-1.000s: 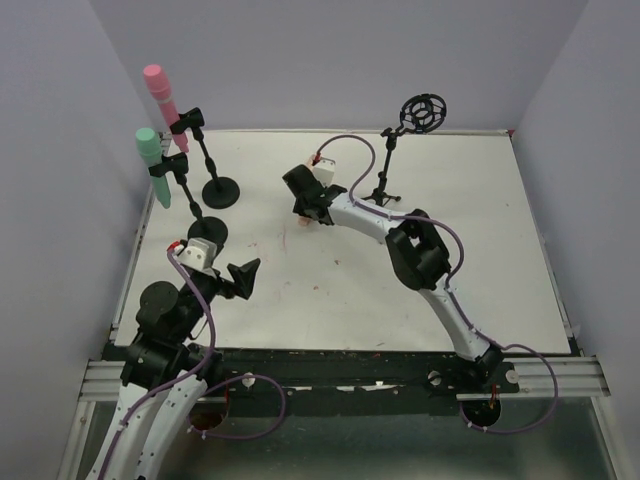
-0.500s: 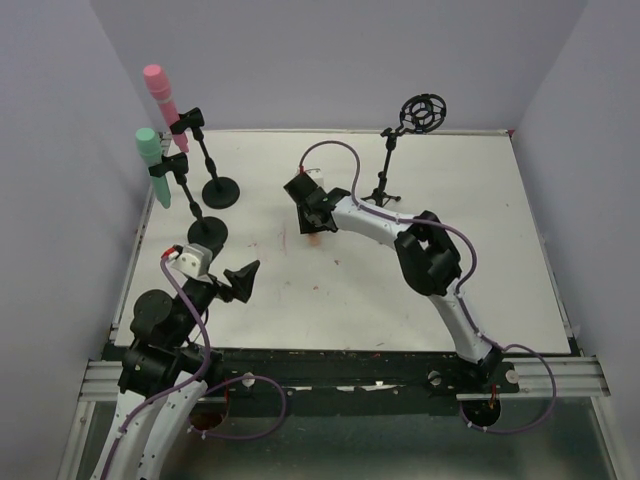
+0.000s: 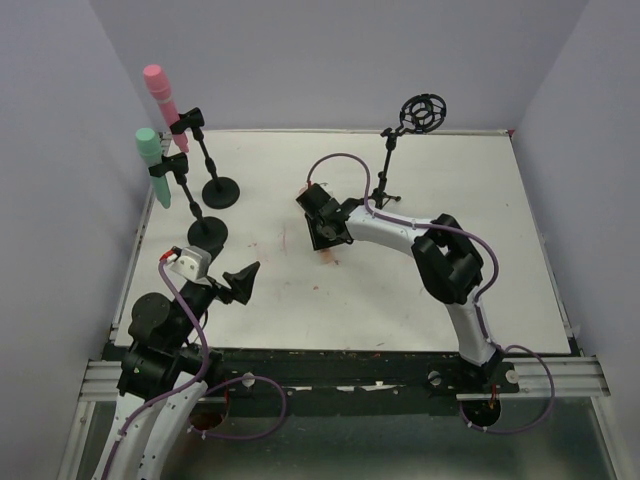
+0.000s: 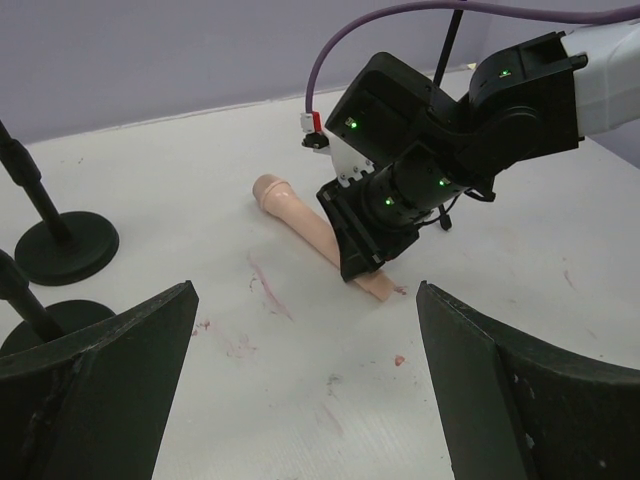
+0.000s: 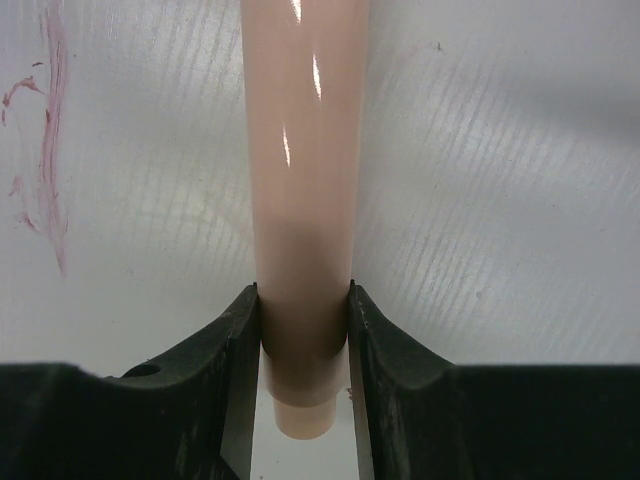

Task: Attach the microphones to the stand

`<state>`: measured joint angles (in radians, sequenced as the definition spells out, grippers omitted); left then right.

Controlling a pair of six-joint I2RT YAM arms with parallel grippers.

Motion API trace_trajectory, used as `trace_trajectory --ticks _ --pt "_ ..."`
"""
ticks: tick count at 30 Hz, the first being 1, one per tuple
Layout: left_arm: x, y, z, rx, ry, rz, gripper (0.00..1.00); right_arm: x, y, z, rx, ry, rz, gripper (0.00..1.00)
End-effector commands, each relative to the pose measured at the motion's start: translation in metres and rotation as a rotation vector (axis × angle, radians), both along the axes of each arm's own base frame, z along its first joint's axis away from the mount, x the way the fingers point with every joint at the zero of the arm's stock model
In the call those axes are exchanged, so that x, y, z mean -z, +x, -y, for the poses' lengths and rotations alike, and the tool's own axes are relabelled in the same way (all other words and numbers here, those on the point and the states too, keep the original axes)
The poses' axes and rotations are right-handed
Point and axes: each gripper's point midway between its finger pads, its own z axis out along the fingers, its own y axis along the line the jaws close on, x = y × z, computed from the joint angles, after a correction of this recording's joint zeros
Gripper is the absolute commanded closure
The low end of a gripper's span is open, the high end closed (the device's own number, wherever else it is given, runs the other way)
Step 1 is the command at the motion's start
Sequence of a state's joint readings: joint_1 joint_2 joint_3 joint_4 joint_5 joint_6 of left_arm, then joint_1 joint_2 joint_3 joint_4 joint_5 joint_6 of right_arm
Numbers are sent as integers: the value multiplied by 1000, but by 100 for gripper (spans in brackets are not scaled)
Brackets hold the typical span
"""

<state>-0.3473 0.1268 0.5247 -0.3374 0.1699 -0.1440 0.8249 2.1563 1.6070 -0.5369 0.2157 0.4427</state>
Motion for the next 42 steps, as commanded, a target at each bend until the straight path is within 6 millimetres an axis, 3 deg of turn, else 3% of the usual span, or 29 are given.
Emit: trace_trajectory --ticks 1,9,18,22,23,27,32,36,42 --pt "-3 -3 4 27 -10 23 1 87 -75 65 -55 -295 -319 63" --pt "-4 -3 4 26 -10 24 1 103 -81 63 -73 -315 -378 55" --pt "-4 -4 4 27 -9 30 1 108 -88 60 -98 -304 -426 56" --pt "-6 -3 4 29 -10 33 1 100 -84 56 -118 -287 -409 73" --pt "-5 -3 5 32 -9 32 1 96 -82 55 -128 -279 -399 82" --pt "-4 -4 6 39 -23 22 1 64 -67 40 -164 -214 -312 99" --pt "-5 -10 22 114 -161 -38 1 -1 -45 23 -196 -107 -158 99" --pt "-1 -12 42 205 -361 -149 1 -41 -46 18 -219 -28 -98 99" --pt "2 0 63 282 -592 -290 2 -101 -49 13 -242 93 3 100"
